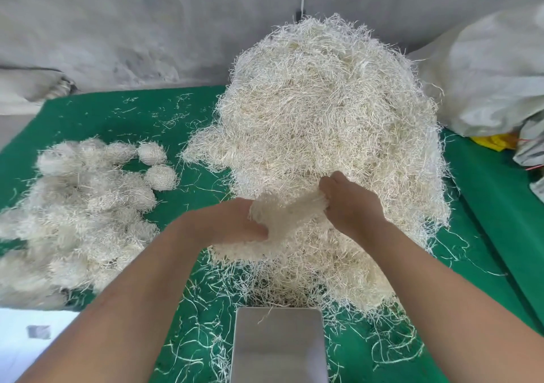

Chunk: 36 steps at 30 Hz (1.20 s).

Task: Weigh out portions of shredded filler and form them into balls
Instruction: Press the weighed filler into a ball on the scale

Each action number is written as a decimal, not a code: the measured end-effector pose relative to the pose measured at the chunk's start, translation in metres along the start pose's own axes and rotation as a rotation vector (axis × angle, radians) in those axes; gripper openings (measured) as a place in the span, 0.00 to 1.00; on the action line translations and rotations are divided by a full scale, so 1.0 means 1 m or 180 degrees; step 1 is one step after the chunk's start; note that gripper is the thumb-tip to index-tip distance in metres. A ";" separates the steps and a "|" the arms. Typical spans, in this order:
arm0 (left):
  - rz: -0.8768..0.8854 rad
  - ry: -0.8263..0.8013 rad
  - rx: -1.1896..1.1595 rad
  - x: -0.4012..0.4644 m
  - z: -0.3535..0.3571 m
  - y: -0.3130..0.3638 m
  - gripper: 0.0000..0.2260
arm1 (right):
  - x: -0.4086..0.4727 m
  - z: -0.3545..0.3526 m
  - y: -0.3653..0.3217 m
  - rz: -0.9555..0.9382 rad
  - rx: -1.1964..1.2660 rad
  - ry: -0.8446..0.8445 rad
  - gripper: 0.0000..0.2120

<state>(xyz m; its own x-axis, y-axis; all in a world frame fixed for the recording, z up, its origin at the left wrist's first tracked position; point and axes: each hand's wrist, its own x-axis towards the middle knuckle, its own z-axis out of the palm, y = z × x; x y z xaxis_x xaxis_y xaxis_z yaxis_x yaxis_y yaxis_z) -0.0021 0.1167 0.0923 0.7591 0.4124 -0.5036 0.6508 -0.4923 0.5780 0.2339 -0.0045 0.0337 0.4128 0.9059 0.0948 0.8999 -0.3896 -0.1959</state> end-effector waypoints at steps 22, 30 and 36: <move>-0.0223 0.1703 -0.2602 0.001 0.048 -0.012 0.15 | 0.005 -0.025 0.062 0.1080 0.1216 -0.1586 0.51; 0.0533 0.0989 -0.5954 -0.015 0.107 0.014 0.22 | -0.095 -0.021 -0.047 -0.0196 0.3112 -0.0938 0.45; 0.0438 0.0543 -0.5316 -0.045 0.145 -0.005 0.24 | -0.136 0.003 -0.068 0.0709 0.4331 -0.0571 0.18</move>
<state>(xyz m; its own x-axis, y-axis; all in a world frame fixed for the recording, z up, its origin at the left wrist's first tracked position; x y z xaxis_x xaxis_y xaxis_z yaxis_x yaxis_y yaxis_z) -0.0407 -0.0105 0.0184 0.7267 0.5661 -0.3892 -0.2036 0.7186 0.6649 0.1162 -0.1008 0.0311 0.4113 0.8958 -0.1685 -0.0670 -0.1546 -0.9857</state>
